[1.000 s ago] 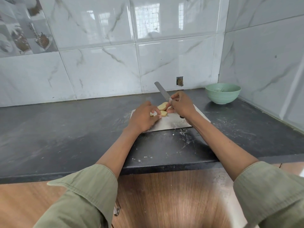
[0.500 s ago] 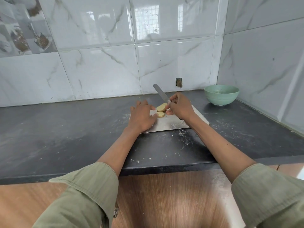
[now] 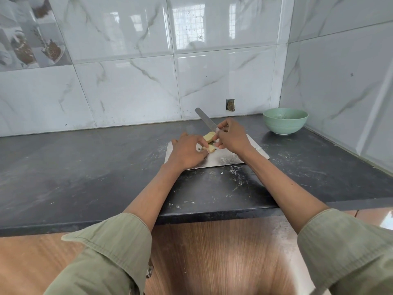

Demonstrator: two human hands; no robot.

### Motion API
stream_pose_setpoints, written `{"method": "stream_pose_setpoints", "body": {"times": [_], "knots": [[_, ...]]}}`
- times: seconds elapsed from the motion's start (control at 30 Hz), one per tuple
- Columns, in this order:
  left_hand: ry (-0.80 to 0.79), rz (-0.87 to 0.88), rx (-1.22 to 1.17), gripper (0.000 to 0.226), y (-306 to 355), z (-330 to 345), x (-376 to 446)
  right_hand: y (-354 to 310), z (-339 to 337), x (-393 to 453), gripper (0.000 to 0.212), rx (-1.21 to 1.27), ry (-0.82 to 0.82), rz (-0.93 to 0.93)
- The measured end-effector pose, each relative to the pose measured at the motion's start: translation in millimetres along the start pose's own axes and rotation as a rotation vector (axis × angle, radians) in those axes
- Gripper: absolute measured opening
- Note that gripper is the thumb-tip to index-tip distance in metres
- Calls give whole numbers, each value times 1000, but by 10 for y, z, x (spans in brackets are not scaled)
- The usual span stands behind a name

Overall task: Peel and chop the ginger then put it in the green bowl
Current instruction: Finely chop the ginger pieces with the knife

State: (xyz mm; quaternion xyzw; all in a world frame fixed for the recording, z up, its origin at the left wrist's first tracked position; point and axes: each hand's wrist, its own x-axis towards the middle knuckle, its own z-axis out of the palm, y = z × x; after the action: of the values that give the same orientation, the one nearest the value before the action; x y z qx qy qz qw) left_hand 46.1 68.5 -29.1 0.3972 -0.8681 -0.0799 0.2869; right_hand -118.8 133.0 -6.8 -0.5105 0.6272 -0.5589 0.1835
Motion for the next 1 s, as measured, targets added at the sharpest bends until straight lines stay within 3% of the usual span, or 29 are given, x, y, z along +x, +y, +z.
{"method": "stream_pose_setpoints", "body": {"times": [0.2, 0.37, 0.53, 0.8, 1.0], "knots": [[-23, 86, -126, 13, 132, 18, -92, -64, -53, -109, 6, -99, 8, -52], [-14, 124, -82, 36, 118, 29, -114, -136, -219, -566, 12, -488, 195, -150], [3, 123, -71, 25, 167, 11, -130, -113, -413, -1118, 9, -700, 220, -151], [12, 105, -82, 22, 188, -6, -181, -119, -298, -1267, 15, -797, 168, -90], [15, 101, -105, 21, 155, 26, -166, -160, -258, -1266, 37, -904, 197, -107]]}}
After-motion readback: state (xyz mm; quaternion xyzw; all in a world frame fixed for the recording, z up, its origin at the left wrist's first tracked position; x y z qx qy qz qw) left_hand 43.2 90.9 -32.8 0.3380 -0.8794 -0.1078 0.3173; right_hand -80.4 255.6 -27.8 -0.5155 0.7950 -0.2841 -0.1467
